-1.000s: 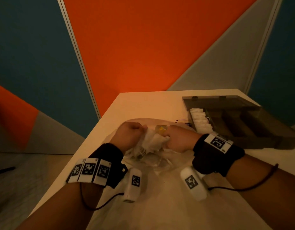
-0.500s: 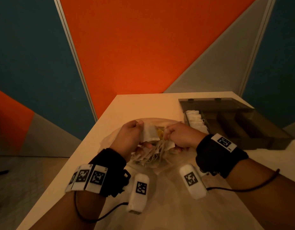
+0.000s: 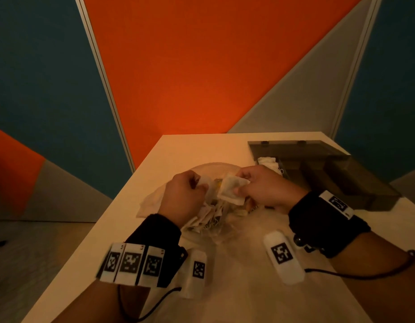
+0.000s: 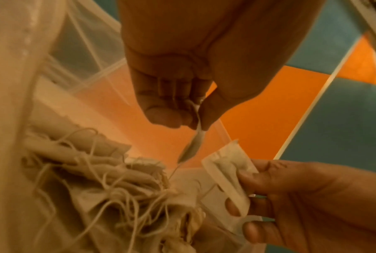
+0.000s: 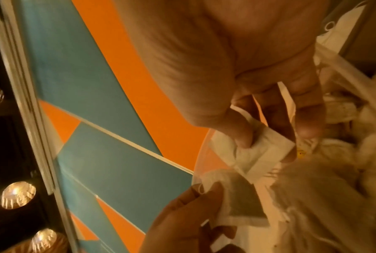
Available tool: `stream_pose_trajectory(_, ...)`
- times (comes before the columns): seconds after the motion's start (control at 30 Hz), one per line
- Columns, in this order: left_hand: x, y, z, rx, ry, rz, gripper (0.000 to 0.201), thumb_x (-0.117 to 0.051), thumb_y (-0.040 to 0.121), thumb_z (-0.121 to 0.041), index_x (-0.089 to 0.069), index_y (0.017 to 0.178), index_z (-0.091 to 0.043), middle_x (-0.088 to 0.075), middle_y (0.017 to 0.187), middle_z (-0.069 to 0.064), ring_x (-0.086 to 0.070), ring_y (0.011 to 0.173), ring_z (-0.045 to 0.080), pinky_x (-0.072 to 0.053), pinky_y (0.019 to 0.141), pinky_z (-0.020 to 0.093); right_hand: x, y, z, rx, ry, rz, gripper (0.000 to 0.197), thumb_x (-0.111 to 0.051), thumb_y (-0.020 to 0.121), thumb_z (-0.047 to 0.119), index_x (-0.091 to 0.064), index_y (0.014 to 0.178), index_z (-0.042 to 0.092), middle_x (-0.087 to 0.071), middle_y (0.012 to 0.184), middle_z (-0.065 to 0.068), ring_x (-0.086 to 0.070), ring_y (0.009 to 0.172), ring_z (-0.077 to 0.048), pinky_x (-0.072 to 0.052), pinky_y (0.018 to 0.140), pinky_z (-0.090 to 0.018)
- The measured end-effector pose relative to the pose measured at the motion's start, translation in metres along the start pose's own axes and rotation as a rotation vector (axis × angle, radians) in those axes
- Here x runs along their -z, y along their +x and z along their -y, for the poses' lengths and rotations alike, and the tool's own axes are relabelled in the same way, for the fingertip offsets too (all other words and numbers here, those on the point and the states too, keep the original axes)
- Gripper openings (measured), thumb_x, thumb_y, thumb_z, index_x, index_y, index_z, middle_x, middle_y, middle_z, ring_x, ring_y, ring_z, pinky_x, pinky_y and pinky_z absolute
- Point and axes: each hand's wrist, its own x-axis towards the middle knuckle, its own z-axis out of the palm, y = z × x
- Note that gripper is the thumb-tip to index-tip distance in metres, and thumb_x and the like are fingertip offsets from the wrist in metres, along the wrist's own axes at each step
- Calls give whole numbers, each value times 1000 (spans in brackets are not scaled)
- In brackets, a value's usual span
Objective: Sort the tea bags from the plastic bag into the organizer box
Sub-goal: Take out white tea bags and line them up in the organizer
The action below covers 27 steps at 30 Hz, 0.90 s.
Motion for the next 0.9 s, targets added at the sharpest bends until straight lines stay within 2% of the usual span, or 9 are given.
stream_pose_trajectory(0.07,-2,-3,-3,2,-13,-8,23,-60,87,-19,-58,79,3,-59,72,22,-56,64,36,-51,62,51,4,-5,0,-48,199,24,12,-64,91,6,-67,103,6,-70,105,-24,-66,82,-39,-53,61,-39)
stream_pose_trajectory(0.13,-4,-5,-4,46,-95,9,27,-59,86,-22,-52,70,-1,-49,60,11,-49,58,26,-51,59,52,7,-10,1,-108,445,56,20,-61,92,4,-65,112,1,-68,104,-23,-63,88,-36,-50,60,-37)
stream_pose_trajectory(0.2,-8,-7,-8,120,-219,29,29,-59,90,-22,-48,67,-9,-43,63,9,-47,58,22,-52,52,46,10,-15,-1,-140,638,59,28,-59,92,4,-61,120,2,-67,105,-19,-61,92,-31,-47,64,-36)
stream_pose_trajectory(0.3,-12,-14,-17,251,-420,105,24,-56,97,-20,-52,77,-7,-48,75,16,-54,60,25,-50,44,29,14,-23,-3,-130,850,77,33,-56,94,6,-58,127,5,-67,102,-11,-62,87,-23,-46,65,-33)
stream_pose_trajectory(0.4,-11,-23,-28,281,-510,175,23,-55,98,-21,-58,82,-4,-58,77,19,-59,55,25,-53,44,31,17,-32,1,-116,986,59,26,-53,94,4,-60,119,5,-68,97,-11,-61,82,-21,-45,70,-30)
stream_pose_trajectory(0.53,-11,-27,-38,269,-615,169,21,-56,97,-17,-56,80,-5,-61,65,11,-66,54,23,-53,53,36,17,-38,8,-129,1079,63,25,-53,93,0,-60,117,3,-67,98,-12,-62,79,-20,-50,68,-27)
stream_pose_trajectory(0.6,-11,-29,-43,278,-659,169,21,-56,97,-17,-57,78,-7,-65,60,5,-68,58,23,-55,56,36,15,-40,9,-144,1053,76,27,-55,91,2,-61,117,6,-67,98,-10,-62,78,-18,-46,66,-27)
stream_pose_trajectory(0.77,-11,-36,-48,319,-743,167,14,-58,96,-15,-61,85,-7,-67,82,16,-70,71,31,-57,54,34,8,-42,7,-198,883,52,27,-63,88,14,-63,115,15,-61,76,2,-48,64,-10,-28,59,-25)
stream_pose_trajectory(0.9,-14,-44,-46,375,-762,198,10,-59,95,-14,-61,88,-7,-66,80,17,-72,70,33,-58,59,41,12,-43,13,-215,907,-54,35,-66,88,23,-62,121,13,-52,78,1,-43,61,-10,-31,57,-24)
